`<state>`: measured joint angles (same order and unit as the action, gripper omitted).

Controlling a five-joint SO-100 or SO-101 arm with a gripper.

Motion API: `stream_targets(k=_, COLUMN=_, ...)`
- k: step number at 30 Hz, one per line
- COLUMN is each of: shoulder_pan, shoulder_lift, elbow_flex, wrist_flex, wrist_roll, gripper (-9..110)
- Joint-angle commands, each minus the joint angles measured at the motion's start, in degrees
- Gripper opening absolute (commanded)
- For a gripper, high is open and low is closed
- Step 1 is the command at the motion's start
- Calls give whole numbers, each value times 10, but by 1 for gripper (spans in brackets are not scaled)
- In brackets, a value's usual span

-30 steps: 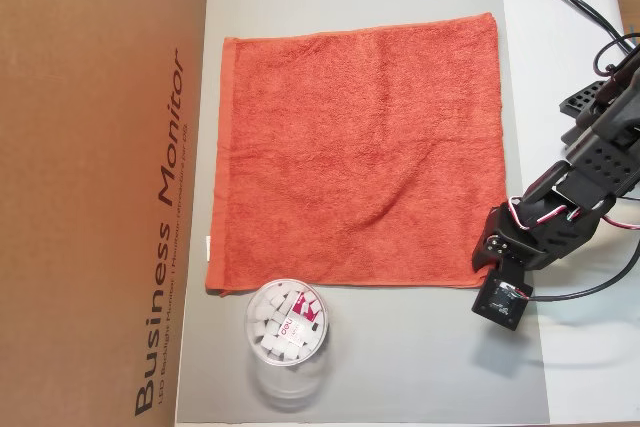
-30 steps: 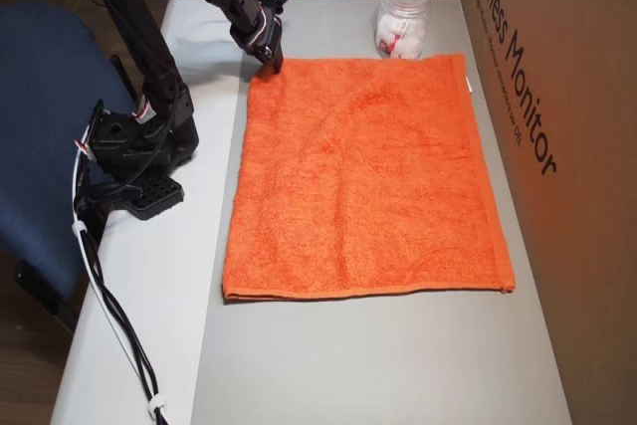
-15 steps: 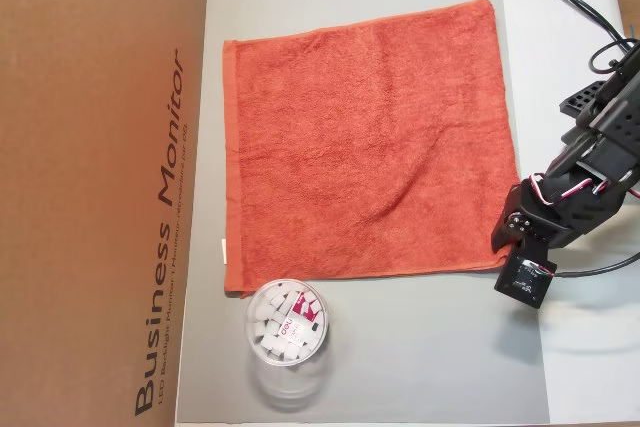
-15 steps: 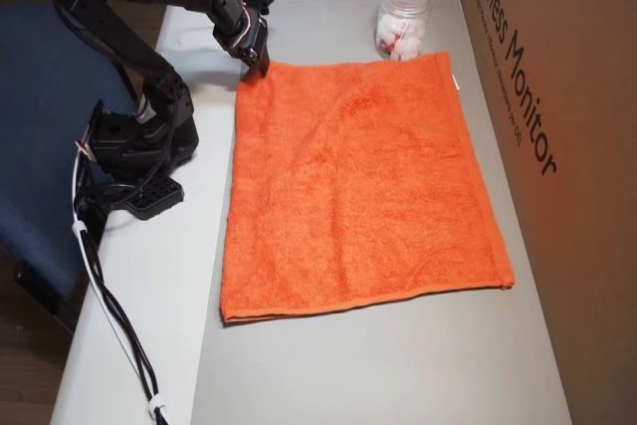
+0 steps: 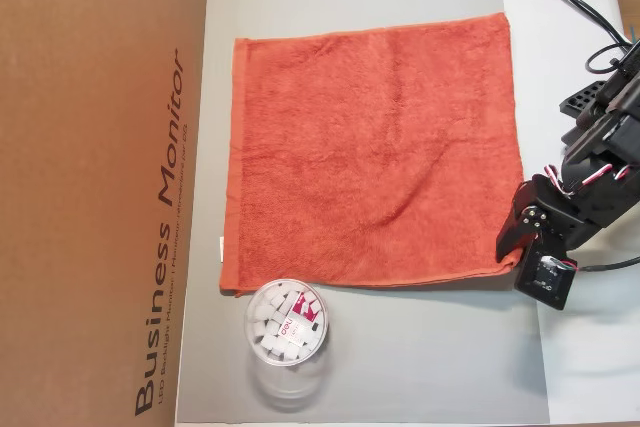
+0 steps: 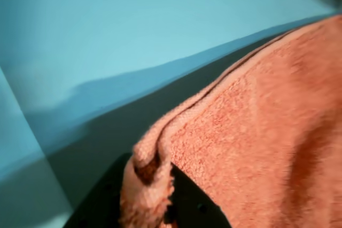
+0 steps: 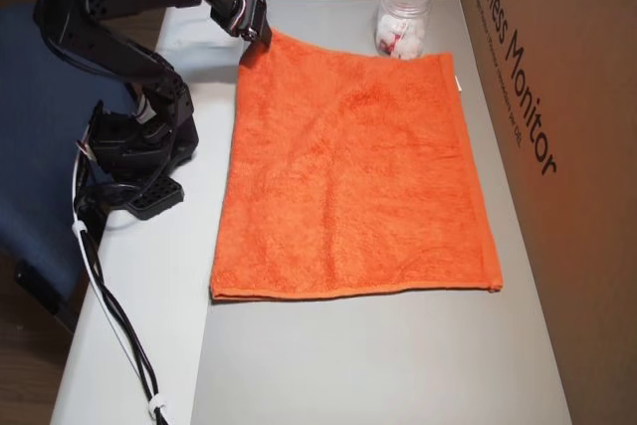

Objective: Fold the blanket.

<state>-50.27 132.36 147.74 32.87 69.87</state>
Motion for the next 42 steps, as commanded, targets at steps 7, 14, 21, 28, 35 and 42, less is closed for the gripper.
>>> stream_targets(k=7, shoulder_pan=3, shoulder_lift=125, elbow_flex=-15, wrist_flex=2, wrist_roll=-2, gripper=0)
stream_targets(k=14, shoulder_pan=54, shoulder_lift=163, elbow_flex=-62, wrist_flex=3, wrist_roll=-3, gripper=0)
stream_targets(k=21, shoulder_pan=143, shoulder_lift=163, elbow_flex=-102, wrist_flex=3, wrist_roll=-2, gripper=0)
stream_targets(k=28, shoulder_pan=230, shoulder_lift=162, elbow_flex=-143, wrist_flex=3, wrist_roll=-1, gripper=0)
stream_targets(k=35, shoulder_pan=324, shoulder_lift=161, elbow_flex=-172, wrist_flex=2, wrist_roll=-1, gripper=0)
stream_targets(k=42, shoulder_pan=405, shoulder_lift=115, elbow_flex=-208, wrist_flex=-7, wrist_roll=-1, gripper=0)
